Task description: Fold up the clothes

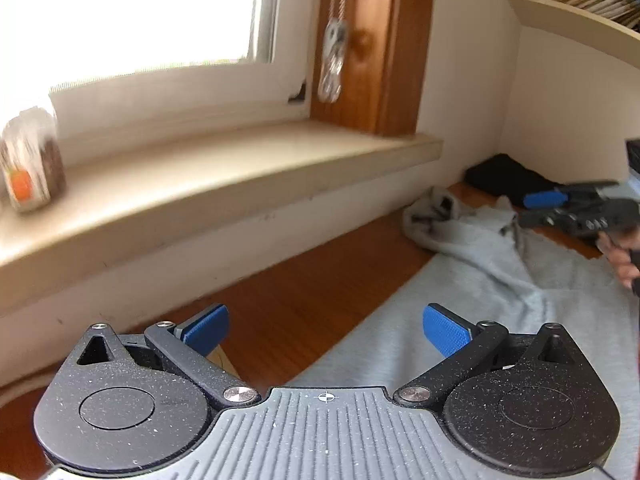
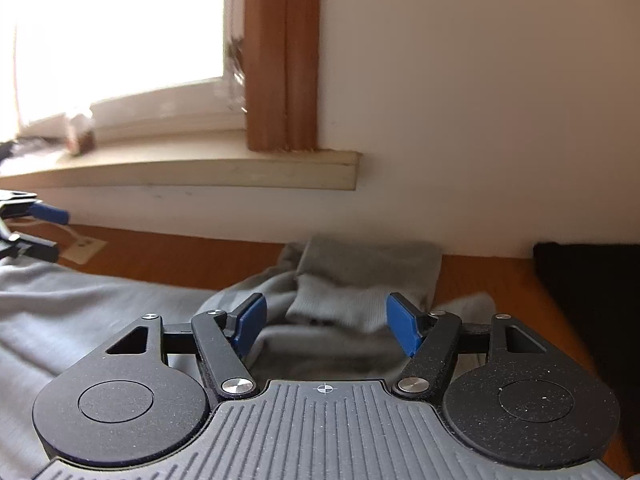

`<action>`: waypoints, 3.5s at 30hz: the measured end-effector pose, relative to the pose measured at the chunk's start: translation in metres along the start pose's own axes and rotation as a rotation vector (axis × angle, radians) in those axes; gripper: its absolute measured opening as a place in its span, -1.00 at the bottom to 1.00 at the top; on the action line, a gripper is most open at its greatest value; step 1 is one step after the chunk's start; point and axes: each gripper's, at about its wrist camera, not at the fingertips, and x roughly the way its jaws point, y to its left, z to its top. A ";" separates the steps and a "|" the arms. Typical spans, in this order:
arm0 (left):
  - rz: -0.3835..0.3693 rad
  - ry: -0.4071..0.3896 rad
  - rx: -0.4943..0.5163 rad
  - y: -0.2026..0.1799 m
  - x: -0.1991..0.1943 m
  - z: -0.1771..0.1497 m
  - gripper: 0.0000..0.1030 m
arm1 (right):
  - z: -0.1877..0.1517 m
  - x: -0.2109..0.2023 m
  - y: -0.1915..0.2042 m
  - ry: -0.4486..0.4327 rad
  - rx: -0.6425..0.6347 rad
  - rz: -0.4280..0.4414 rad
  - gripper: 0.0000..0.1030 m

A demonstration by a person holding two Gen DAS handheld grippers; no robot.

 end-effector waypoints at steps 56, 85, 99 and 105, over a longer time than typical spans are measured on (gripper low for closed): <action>-0.102 0.058 -0.029 0.016 0.019 -0.025 1.00 | -0.041 -0.034 -0.009 0.077 0.143 -0.114 -0.28; -0.101 0.063 -0.022 0.013 0.021 -0.025 1.00 | -0.025 -0.076 -0.041 0.168 0.157 -0.267 -0.48; -0.093 0.064 -0.019 0.010 0.019 -0.026 1.00 | 0.003 0.052 -0.069 0.226 0.199 -0.186 -0.85; -0.093 0.065 -0.016 0.010 0.020 -0.026 1.00 | 0.030 0.057 -0.079 0.065 0.202 -0.263 -0.87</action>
